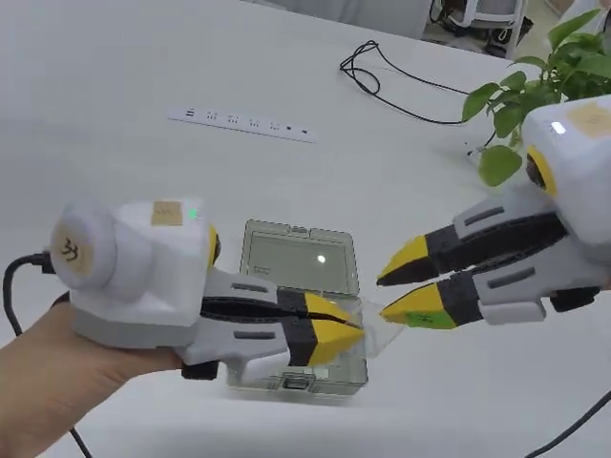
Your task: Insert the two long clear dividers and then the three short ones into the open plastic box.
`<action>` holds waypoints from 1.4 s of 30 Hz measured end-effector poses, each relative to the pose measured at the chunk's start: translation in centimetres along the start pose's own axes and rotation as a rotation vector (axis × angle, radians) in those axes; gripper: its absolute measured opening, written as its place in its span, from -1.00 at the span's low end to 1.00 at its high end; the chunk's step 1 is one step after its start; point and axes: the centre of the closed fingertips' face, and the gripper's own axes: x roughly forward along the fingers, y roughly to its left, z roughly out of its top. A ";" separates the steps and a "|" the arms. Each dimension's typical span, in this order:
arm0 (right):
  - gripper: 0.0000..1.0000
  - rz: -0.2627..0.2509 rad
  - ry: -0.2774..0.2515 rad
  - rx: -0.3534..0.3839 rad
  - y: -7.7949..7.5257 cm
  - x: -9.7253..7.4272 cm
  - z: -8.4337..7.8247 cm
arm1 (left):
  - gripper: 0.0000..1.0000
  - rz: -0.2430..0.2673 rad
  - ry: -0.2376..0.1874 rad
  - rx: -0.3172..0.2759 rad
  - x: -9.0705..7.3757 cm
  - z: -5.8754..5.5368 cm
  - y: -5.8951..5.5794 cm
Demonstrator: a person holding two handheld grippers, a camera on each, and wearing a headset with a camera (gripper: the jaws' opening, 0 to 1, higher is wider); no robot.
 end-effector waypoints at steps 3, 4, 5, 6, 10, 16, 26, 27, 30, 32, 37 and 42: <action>-0.75 0.045 0.006 -0.003 0.7 0.4 0.0 | -1.00 -0.009 -0.008 0.020 -0.1 0.2 -0.2; -0.76 0.046 0.008 -0.005 0.7 0.5 0.0 | -1.00 -0.009 -0.010 0.019 -0.2 0.3 -0.2; -0.77 0.057 0.014 -0.011 0.9 0.6 -0.2 | -1.00 -0.013 -0.013 0.019 -0.2 0.3 -0.3; -0.79 0.066 0.019 -0.015 1.0 0.7 -0.3 | -1.00 -0.017 -0.014 0.020 -0.3 0.3 -0.4; -0.89 0.087 0.024 -0.025 1.4 0.9 -0.3 | -1.00 -0.024 -0.008 0.030 -0.5 0.2 -0.5; -0.94 0.098 0.027 -0.038 1.6 1.1 -0.5 | -1.00 -0.031 -0.007 0.031 -0.6 0.1 -0.7; -0.95 0.098 0.026 -0.035 1.6 1.4 -0.8 | -1.00 -0.028 0.008 0.038 -0.7 -0.4 -0.7; -0.95 0.097 0.026 -0.037 1.6 1.5 -0.8 | -1.00 -0.025 0.007 0.037 -0.7 -0.4 -0.6; -0.95 0.092 0.026 -0.034 1.6 1.6 -0.8 | -1.00 -0.020 0.008 0.036 -0.8 -0.5 -0.5; -0.95 0.093 0.026 -0.037 1.6 1.6 -0.8 | -1.00 -0.019 0.010 0.031 -0.9 -0.5 -0.5; -0.95 0.086 0.027 -0.037 1.4 1.6 -0.7 | -1.00 -0.004 0.019 0.023 -1.1 -0.9 -0.3; -0.95 0.076 0.032 -0.037 1.2 1.4 -0.9 | -1.00 0.013 0.028 0.013 -1.5 -1.3 0.0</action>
